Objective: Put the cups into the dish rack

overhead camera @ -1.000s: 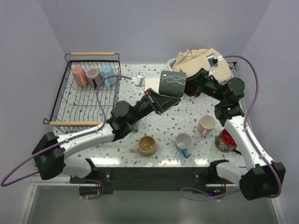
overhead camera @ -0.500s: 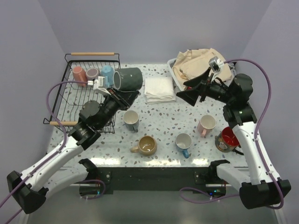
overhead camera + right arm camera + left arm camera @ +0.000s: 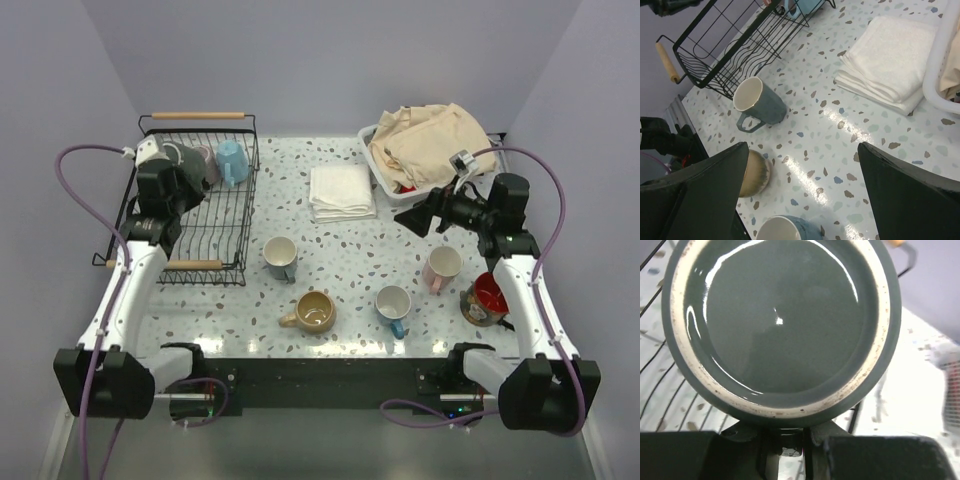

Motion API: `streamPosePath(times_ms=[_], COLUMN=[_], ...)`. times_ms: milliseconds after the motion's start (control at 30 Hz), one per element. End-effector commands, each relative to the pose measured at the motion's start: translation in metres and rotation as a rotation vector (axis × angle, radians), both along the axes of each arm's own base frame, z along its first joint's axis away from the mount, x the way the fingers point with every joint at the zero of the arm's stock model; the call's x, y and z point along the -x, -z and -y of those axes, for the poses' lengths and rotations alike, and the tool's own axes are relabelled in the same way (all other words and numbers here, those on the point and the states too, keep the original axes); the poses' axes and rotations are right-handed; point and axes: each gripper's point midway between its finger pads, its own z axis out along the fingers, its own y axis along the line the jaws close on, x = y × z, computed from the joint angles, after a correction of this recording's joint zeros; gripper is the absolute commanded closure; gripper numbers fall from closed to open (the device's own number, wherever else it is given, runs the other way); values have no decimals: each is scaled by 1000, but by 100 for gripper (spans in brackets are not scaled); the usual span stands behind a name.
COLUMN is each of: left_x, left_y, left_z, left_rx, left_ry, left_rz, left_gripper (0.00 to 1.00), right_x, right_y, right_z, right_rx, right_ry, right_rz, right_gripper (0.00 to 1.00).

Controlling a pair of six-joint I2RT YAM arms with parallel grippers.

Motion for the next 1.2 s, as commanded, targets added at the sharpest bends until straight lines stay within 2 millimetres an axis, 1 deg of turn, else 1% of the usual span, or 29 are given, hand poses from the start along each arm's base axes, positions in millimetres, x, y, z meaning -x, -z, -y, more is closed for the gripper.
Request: streamPosePath(times_ms=[0, 33, 100, 133, 200, 233, 300, 333, 400, 433, 467, 500, 567, 600, 633, 667, 700, 733, 767, 833, 867, 933, 967, 1167], left_x=[-17, -22, -27, -32, -37, -41, -46, -49, -54, -56, -60, -61, -67, -68, -70, -74, -76, -78, -82, -86, -89, -92, -94, -100], left_y=[-6, 7, 18, 33, 45, 60, 71, 82, 89, 98, 97, 106, 106, 109, 118, 116, 118, 126, 125, 133, 131, 135, 134, 146], left_z=[-33, -41, -54, -60, -72, -78, -83, -87, -90, -93, -96, -99, -105, -107, -112, -115, -116, -119, -121, -124, -125, -127, -128, -132], left_rx=[-99, -117, -148, -162, -178, -184, -188, -193, -202, -209, -219, -228, -241, -246, -252, -253, -252, -254, -254, -252, -252, -251, -251, -244], left_ry=[-44, -72, -105, -124, -147, -160, -170, -182, -188, -197, -203, -211, -221, -225, -234, -238, -239, -237, -241, -243, -244, -249, -249, -247], left_rz=[-4, -42, -72, -110, -141, -178, -200, -227, -239, -262, -264, -289, -294, -304, -330, -330, -336, -356, -357, -377, -373, -384, -381, -414], left_gripper=[100, 100, 100, 100, 100, 100, 100, 100, 100, 100, 100, 100, 100, 100, 100, 100, 100, 100, 100, 100, 100, 100, 100, 100], right_x=[9, 9, 10, 10, 10, 10, 11, 11, 11, 10, 10, 10, 9, 9, 9, 9, 8, 8, 7, 6, 6, 6, 6, 4], right_y=[-18, -19, -19, -19, -20, -21, -21, -23, -22, -22, -23, -22, -22, -23, -23, -22, -21, -21, -19, -19, -20, -19, -19, -18], right_z=[-1, 0, -1, -1, -1, 0, 0, 0, 1, 1, 2, 2, 3, 3, 3, 3, 3, 4, 5, 6, 6, 6, 6, 7], right_rx=[32, 36, 36, 36, 40, 41, 44, 45, 49, 50, 54, 56, 61, 64, 64, 64, 67, 67, 73, 80, 82, 83, 84, 88], right_ry=[-22, -21, -24, -26, -26, -21, -22, -19, -16, -14, -12, -10, -7, -6, -4, -5, -3, 1, 5, 10, 10, 11, 10, 13], right_rz=[133, 139, 137, 136, 137, 140, 145, 150, 149, 148, 153, 150, 151, 155, 155, 154, 153, 150, 149, 149, 151, 149, 149, 148], right_gripper=[4, 4, 4, 4, 4, 4, 4, 4, 4, 4, 4, 4, 4, 4, 4, 3, 3, 3, 3, 3, 3, 3, 3, 3])
